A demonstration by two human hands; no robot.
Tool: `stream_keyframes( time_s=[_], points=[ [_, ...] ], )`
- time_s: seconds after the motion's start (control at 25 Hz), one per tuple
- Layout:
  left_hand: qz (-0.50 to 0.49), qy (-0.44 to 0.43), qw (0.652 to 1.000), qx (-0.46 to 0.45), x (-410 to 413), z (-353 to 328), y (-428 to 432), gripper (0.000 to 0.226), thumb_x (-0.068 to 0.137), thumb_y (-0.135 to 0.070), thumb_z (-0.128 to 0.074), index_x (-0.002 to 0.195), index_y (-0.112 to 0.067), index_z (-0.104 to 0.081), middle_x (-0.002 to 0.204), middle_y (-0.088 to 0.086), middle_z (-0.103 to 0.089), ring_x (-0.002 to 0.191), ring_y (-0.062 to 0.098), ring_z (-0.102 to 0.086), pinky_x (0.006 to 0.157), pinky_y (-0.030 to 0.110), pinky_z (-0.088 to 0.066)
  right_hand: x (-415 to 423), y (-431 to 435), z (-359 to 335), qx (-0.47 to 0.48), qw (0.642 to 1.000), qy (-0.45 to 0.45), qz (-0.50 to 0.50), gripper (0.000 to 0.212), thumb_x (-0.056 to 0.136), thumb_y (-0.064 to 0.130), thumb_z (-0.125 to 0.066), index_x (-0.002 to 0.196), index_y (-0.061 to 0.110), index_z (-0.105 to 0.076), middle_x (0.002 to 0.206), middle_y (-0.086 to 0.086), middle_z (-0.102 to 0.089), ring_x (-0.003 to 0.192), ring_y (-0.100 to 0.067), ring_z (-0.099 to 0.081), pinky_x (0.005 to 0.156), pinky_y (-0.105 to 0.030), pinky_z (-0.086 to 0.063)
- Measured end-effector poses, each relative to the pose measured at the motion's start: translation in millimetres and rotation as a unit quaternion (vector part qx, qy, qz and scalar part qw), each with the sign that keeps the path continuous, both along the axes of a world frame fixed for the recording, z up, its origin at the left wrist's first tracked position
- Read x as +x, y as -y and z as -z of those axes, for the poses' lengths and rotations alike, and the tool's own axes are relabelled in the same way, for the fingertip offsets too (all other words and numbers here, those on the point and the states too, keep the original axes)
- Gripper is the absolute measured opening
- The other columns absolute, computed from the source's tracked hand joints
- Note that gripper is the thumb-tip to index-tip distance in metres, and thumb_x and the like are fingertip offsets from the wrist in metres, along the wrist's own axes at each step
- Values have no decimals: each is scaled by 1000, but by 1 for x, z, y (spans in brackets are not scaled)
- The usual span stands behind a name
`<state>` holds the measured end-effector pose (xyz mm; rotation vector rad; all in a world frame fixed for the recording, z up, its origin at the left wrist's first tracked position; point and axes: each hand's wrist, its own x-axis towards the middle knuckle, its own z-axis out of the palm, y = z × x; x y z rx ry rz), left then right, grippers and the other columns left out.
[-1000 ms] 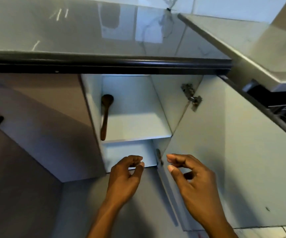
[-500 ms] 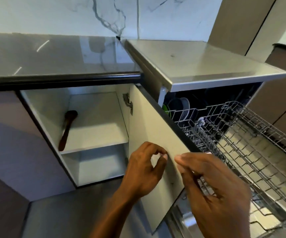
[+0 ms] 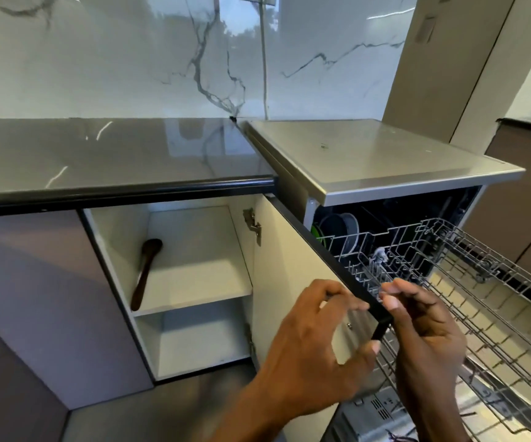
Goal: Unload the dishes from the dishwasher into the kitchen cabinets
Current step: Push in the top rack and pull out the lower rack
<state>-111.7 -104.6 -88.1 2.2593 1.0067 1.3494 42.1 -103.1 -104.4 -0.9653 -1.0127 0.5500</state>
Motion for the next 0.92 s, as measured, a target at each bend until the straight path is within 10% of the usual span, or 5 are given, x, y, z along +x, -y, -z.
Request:
stream_keyframes(
  time_s=[0.92],
  points=[
    [176, -27, 979, -101, 61, 60, 67, 34, 94, -46, -50, 128, -44, -43, 134, -22, -29, 122, -7, -34, 93, 26, -46, 67, 96, 73, -182, 962, 108, 175, 25, 90, 7, -62, 91, 31, -67, 95, 17, -70, 89, -2, -66, 69, -12, -53]
  ],
)
